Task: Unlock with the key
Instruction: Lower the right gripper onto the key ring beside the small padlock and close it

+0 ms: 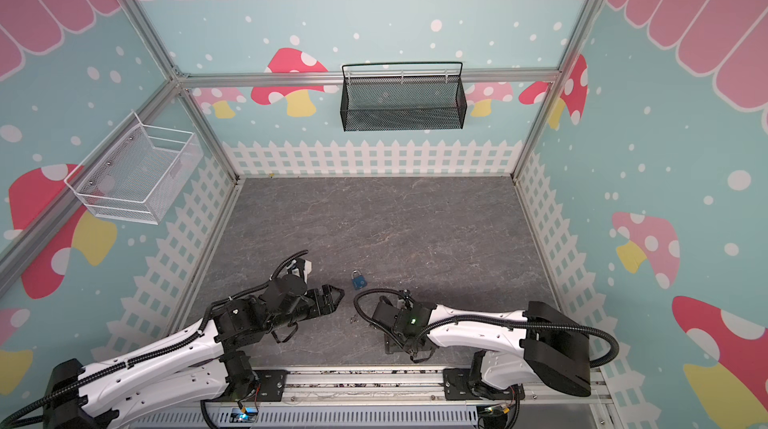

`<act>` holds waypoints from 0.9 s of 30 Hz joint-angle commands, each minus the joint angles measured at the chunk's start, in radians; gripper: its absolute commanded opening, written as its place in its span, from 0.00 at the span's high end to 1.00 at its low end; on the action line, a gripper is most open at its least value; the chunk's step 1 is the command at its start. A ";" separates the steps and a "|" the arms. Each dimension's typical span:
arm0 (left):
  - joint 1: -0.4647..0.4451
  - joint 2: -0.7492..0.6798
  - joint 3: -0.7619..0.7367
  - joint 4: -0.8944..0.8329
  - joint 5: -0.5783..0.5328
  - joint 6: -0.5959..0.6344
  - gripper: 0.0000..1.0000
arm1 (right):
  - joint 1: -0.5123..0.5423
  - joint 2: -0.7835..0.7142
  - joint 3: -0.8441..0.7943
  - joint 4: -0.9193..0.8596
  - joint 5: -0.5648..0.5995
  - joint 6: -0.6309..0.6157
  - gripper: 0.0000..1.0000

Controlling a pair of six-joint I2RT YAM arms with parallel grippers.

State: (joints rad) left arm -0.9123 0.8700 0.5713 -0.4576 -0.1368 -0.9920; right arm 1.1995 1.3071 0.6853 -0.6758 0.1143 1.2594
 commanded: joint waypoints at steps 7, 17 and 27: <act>-0.005 -0.037 0.020 -0.018 -0.030 -0.004 0.04 | -0.001 0.062 0.033 0.009 0.026 -0.045 0.36; -0.005 -0.030 0.025 -0.011 -0.023 -0.009 0.04 | -0.011 0.089 0.044 0.017 0.033 -0.119 0.53; -0.005 0.001 0.025 0.017 -0.008 -0.013 0.04 | -0.021 0.102 0.046 0.041 0.028 -0.173 0.64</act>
State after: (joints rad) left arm -0.9123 0.8658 0.5747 -0.4522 -0.1383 -0.9913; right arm 1.1839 1.3964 0.7158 -0.6315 0.1307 1.1027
